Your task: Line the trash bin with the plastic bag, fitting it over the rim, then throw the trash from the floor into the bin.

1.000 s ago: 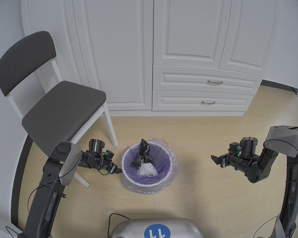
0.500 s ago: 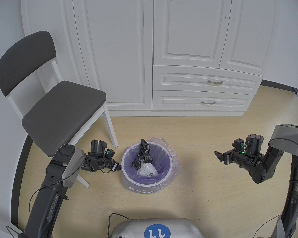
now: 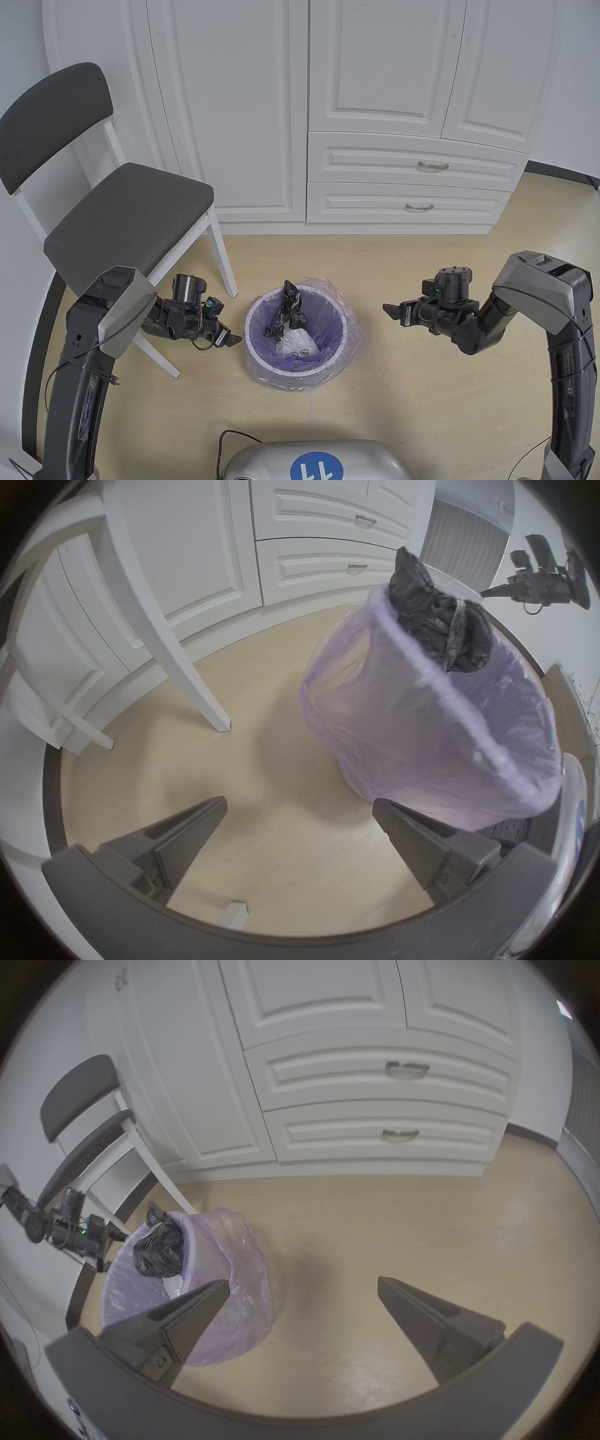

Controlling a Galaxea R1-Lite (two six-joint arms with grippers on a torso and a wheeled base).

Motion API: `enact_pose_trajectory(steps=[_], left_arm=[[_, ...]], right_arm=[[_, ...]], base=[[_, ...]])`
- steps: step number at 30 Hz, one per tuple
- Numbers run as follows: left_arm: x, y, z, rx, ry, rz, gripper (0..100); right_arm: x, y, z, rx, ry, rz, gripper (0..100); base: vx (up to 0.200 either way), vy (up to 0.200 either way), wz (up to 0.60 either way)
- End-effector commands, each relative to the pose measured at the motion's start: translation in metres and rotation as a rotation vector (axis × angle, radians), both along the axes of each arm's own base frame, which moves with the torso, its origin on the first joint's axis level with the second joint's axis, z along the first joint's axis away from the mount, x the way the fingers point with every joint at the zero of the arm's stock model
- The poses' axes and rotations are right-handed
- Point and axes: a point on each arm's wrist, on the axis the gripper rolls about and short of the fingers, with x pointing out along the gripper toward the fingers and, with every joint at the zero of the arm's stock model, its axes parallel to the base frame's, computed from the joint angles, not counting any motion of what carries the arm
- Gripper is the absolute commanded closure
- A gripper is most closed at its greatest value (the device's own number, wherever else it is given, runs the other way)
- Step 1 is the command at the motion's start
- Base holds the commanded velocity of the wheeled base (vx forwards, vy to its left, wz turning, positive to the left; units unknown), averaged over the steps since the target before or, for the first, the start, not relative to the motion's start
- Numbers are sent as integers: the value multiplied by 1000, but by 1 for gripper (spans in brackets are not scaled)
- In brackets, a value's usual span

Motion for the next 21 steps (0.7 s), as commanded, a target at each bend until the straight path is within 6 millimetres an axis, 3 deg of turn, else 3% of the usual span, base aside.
enact_pose_trajectory(steps=[1,5,7,9,11,21], left_arm=[[-52,15,67,25,-29,43,0],[-73,19,76,11,-74,50,0],[-86,24,76,4,-108,56,0],[-86,24,76,4,-108,56,0],[-95,31,71,-9,-165,70,0],[-112,39,66,-57,-250,80,0]], right_arm=[[66,38,-39,145,225,-77,0],[83,48,-45,148,316,-80,0],[82,55,-78,106,393,-68,0],[82,55,-78,106,393,-68,0],[77,59,-97,-22,399,21,0],[74,59,-101,7,436,92,0]], base=[[0,0,0],[0,0,0],[0,0,0],[0,0,0],[0,0,0],[0,0,0]])
